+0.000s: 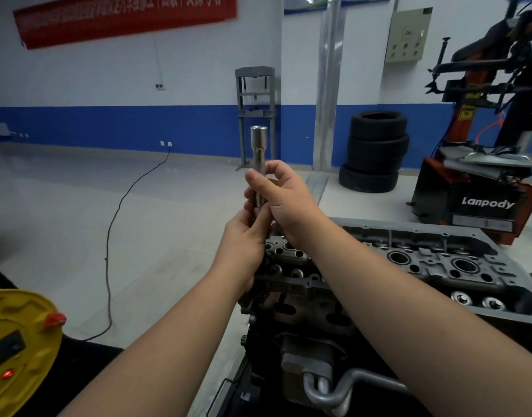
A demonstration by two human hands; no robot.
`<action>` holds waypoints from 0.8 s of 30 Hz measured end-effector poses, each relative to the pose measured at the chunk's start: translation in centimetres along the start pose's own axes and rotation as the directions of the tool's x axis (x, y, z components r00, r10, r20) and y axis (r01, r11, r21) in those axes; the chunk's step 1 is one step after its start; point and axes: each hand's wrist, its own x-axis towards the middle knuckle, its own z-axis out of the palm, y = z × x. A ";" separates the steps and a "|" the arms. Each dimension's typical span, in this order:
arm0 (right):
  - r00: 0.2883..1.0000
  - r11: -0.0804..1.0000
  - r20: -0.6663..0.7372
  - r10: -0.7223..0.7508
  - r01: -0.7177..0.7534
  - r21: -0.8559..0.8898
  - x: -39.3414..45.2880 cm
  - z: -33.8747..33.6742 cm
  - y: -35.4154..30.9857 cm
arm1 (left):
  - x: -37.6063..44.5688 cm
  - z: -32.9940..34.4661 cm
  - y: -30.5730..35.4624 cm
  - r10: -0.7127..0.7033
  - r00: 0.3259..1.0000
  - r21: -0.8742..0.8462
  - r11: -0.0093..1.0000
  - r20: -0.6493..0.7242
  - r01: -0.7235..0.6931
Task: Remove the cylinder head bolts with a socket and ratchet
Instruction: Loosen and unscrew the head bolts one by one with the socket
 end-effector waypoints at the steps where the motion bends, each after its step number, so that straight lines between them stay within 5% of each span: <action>1: 1.000 0.998 -0.028 -0.014 0.012 -0.058 0.0 0.2 -0.1 | 0.0 0.0 0.1 -0.005 1.000 0.014 1.000 0.011 0.005; 8: 0.999 0.901 -0.043 0.015 -0.032 -0.432 -0.6 0.9 -2.7 | -0.3 -0.8 0.2 0.002 1.000 -0.019 1.000 0.006 -0.002; 13: 0.977 0.807 -0.136 -0.164 0.053 -0.588 0.5 2.8 -5.5 | -0.1 -0.9 -0.2 0.028 0.998 0.004 1.000 -0.063 -0.028; 18: 0.988 0.872 -0.105 -0.110 0.045 -0.487 0.7 4.6 -5.8 | -0.3 -0.9 0.2 -0.047 0.999 -0.017 0.999 -0.022 0.047; 24: 0.992 0.973 -0.117 0.037 -0.063 -0.222 0.0 3.8 -5.4 | -0.4 -0.9 0.1 0.021 0.998 -0.029 0.999 0.057 -0.019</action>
